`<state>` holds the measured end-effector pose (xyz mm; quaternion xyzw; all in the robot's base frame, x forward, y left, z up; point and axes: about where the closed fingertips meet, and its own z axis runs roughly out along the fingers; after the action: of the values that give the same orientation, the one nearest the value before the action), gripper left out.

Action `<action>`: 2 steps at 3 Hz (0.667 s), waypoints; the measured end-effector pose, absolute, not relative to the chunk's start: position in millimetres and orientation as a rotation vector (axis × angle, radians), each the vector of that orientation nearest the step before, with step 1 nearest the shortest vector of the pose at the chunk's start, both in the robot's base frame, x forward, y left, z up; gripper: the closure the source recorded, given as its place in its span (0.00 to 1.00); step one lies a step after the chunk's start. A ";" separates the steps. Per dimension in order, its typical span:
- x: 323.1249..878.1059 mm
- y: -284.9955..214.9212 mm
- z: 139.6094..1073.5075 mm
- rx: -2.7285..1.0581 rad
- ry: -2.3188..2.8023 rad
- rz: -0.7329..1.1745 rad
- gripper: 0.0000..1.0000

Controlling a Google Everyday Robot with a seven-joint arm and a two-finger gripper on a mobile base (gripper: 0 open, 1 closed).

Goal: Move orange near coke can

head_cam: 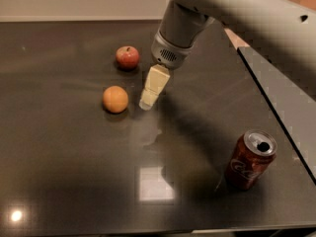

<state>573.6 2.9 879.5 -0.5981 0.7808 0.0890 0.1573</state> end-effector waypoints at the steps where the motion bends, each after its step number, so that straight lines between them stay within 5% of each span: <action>1: 577.8 28.7 882.7 -1.734 2.157 0.293 0.00; 2: 579.9 51.1 880.9 -1.763 2.090 0.328 0.00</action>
Offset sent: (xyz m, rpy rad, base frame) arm 0.0098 0.0735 -0.0003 0.1281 -0.0572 0.1459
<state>579.9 51.1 880.9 -0.6282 0.7448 0.1168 0.1924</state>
